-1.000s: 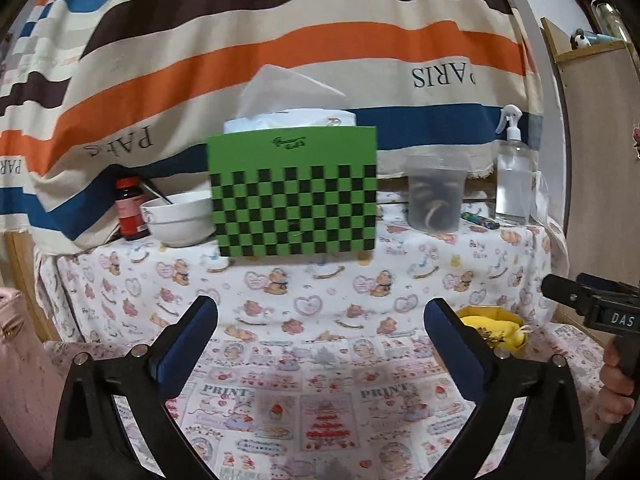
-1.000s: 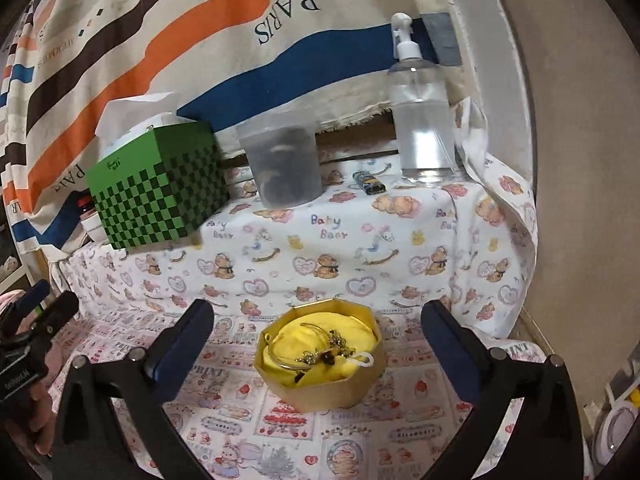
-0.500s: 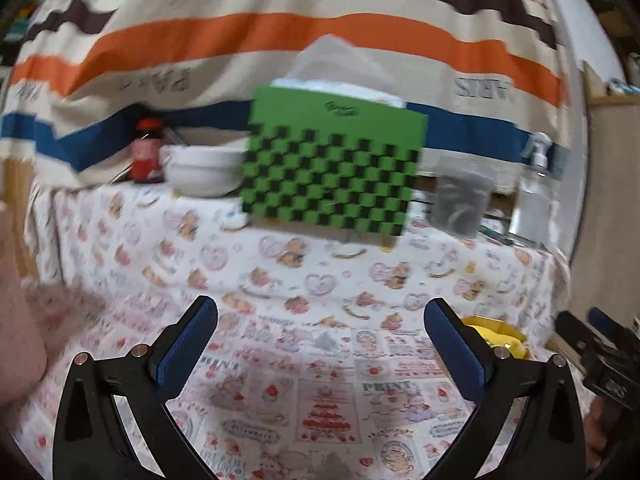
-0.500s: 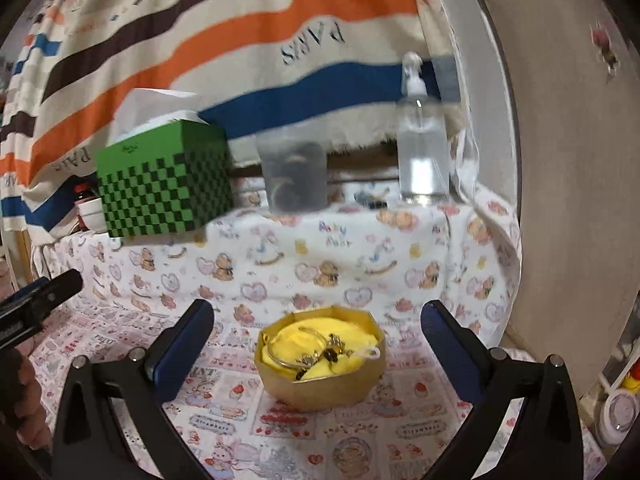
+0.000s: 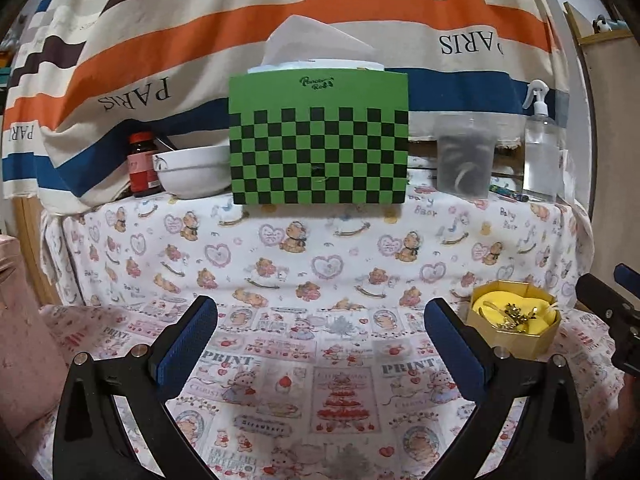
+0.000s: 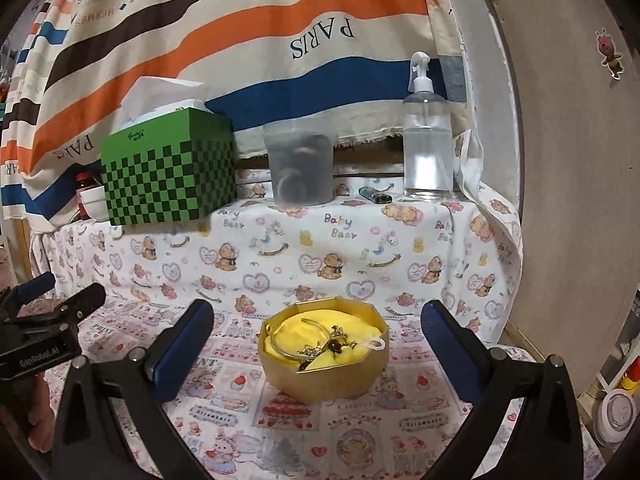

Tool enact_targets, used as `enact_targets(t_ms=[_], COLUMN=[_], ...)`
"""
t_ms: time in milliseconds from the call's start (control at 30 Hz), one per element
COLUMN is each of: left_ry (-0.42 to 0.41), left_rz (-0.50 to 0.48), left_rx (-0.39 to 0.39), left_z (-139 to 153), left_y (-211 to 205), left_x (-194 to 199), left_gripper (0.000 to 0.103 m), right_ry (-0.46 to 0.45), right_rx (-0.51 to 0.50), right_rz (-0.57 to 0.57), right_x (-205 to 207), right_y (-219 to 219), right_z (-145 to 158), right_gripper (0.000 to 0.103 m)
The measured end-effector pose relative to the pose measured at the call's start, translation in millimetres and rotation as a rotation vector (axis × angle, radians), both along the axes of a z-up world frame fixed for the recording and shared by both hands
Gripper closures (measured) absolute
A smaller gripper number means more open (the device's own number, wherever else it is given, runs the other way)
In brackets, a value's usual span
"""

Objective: Organize jewelry

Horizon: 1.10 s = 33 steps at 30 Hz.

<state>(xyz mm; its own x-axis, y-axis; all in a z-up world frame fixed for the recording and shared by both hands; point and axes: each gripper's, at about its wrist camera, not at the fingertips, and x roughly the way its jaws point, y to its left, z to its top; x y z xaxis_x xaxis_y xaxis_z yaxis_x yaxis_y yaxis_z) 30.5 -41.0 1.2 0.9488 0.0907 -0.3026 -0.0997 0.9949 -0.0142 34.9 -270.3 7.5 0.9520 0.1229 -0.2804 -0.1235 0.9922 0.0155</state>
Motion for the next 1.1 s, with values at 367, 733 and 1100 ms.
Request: enact_targets(t_ms=[367,733,1100], left_ry=[0.004,0.004,0.004], left_rz=[-0.009,-0.006,-0.006], left_rx=[0.003,0.005,0.003], left_z=[0.0,0.1,0.0], left_y=[0.0,-0.2,0.0], left_x=[-0.3,-0.5,-0.9], left_gripper=[0.0,0.0,0.0], right_ry=[0.042,0.065,0.061], right_rx=[-0.011,0.012,0.004], right_rz=[0.004,-0.037,-0.029], right_x=[1.7,8.9,7.8], right_y=[1.5,-4.8,-3.4], right_z=[-2.8,-3.8,-3.6], right_gripper=[0.0,0.0,0.0])
